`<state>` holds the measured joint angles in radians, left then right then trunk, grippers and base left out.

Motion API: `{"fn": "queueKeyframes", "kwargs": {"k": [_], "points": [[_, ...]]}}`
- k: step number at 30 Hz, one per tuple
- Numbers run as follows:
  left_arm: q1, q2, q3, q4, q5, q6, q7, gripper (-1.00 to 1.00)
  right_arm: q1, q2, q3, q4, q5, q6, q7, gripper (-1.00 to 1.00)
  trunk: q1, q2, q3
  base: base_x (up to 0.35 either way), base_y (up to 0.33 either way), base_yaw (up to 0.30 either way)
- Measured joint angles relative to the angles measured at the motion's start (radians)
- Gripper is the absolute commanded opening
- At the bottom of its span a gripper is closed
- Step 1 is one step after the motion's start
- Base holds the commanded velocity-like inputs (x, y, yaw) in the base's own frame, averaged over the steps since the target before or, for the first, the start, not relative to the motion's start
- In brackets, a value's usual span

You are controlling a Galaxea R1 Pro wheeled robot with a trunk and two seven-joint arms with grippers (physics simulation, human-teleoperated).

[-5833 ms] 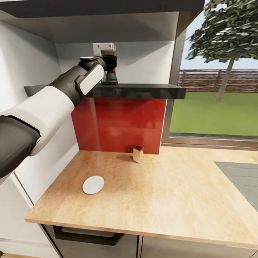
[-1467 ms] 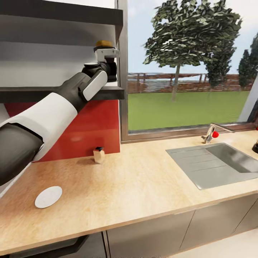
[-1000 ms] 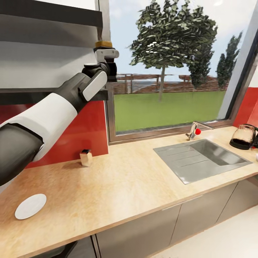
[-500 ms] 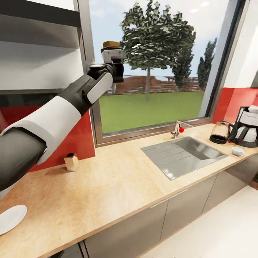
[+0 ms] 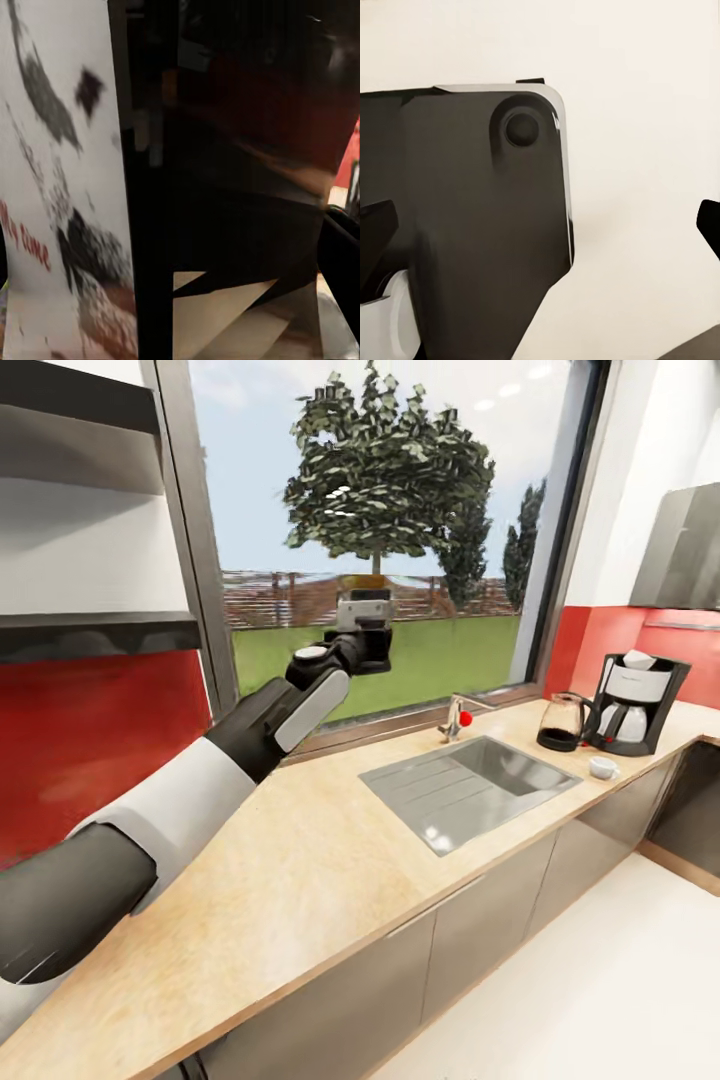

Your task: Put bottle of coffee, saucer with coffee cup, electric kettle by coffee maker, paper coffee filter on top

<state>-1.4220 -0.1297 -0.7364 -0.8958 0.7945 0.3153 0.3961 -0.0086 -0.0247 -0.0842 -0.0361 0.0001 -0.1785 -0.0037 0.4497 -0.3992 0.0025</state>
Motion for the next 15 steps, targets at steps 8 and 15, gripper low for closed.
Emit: {"fn": "queueKeyframes", "kwargs": {"k": [8, 15], "points": [[0.285, 0.042, -0.005, -0.055, -0.133, -0.01, -0.008, -1.0, 0.0, 0.0, -0.002, -0.005, -0.001, -0.001, 0.001, 1.0, 0.0, 0.0, 0.003, 0.0, 0.0, -0.118], [0.466, 0.11, 0.003, -0.059, -0.331, -0.129, -0.266, -1.0, 0.0, 0.001, -0.006, -0.071, -0.004, -0.003, 0.006, 1.0, 0.0, 0.0, 0.003, 0.0, 0.0, -0.001]]}}
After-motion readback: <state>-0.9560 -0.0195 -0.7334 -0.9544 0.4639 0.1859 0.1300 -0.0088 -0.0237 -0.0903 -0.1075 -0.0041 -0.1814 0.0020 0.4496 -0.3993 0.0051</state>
